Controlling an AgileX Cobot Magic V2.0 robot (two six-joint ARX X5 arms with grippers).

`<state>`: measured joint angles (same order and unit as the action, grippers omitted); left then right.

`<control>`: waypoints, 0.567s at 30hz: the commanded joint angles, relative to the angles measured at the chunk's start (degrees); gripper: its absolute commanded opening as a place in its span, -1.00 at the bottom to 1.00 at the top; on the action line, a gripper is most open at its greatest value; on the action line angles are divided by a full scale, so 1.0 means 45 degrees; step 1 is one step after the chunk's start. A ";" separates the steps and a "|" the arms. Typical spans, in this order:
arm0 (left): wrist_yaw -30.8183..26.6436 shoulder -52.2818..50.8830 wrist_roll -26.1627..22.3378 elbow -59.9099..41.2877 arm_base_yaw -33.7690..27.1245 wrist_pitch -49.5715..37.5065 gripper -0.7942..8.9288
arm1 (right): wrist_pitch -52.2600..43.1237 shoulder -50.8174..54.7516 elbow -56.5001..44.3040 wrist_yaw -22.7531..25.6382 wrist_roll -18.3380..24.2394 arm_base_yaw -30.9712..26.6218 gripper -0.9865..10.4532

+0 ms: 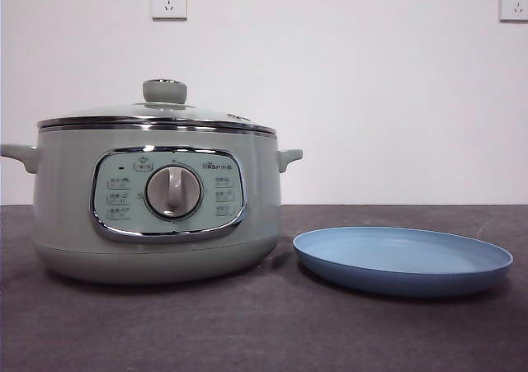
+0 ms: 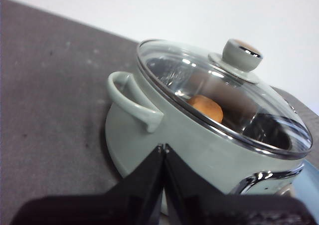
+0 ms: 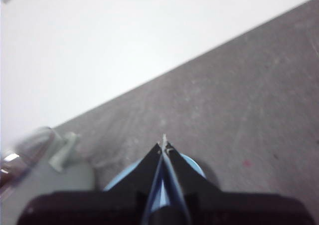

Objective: Take the potato out from the steamer,put the potato on the plate,close the lid

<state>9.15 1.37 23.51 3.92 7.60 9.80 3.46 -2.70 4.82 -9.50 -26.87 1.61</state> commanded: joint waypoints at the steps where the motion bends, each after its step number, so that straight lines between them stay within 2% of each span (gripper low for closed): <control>1: -0.0010 0.0335 0.0102 0.0996 -0.0044 0.0597 -0.85 | -0.0185 -0.0554 0.0826 -0.0248 -0.0301 -0.0005 -0.85; 6: -0.0024 0.1724 -0.0962 0.3167 -0.0044 0.1180 -0.85 | 0.0005 -0.2409 0.2856 -0.1185 0.0053 -0.0005 -0.85; 11: -0.0121 0.3954 -0.2662 0.6173 -0.0044 0.1268 -0.85 | 0.0010 -0.4906 0.5566 -0.1248 0.2234 0.0000 -0.85; 13: -0.0107 0.4915 -0.3167 0.7465 -0.0044 0.1549 -0.85 | 0.0097 -0.5848 0.6708 -0.1292 0.2822 0.0000 -0.85; 17: 0.0019 0.6994 -0.3813 1.0273 -0.0044 0.2817 -0.85 | 0.0826 -0.7781 0.9243 -0.2701 0.3808 0.0000 -0.85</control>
<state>8.80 30.55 9.39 46.98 7.60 21.37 6.94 -36.16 43.83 -20.05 -13.45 1.56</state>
